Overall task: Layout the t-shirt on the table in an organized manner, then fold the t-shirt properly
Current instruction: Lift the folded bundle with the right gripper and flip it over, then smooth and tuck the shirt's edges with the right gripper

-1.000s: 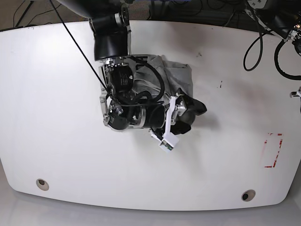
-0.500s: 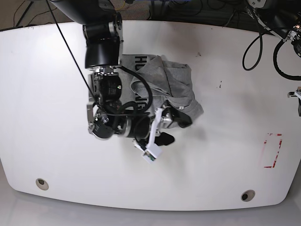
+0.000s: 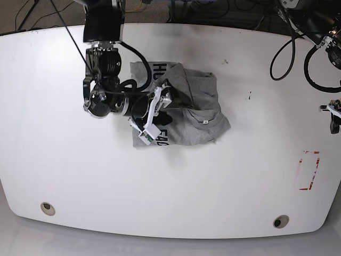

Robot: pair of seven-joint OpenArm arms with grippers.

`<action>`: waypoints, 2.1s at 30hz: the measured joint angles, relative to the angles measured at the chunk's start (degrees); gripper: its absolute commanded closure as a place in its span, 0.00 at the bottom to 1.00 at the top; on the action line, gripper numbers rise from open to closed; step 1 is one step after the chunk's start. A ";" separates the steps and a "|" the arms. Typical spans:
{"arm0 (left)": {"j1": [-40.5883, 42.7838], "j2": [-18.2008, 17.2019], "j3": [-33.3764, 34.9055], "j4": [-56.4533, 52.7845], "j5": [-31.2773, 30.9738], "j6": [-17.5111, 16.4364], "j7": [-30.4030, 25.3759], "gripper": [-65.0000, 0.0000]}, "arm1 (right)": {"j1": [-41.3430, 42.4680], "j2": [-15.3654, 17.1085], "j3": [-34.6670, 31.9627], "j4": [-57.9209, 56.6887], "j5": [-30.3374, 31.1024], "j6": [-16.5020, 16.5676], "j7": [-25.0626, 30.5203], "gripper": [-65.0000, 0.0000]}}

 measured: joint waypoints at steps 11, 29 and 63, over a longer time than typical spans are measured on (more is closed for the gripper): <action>-0.02 0.46 0.20 -0.02 -0.13 -0.02 0.11 0.73 | -4.57 1.33 0.85 3.63 -0.76 -0.04 0.00 0.20; 0.00 0.00 0.07 -0.02 -0.13 -0.02 0.11 0.73 | -7.58 -1.38 -3.06 4.09 -0.81 -0.04 0.02 0.20; 1.07 -2.29 3.85 0.02 -0.59 -0.04 0.04 0.73 | -3.98 0.50 -2.14 11.02 -7.69 -0.26 0.35 0.20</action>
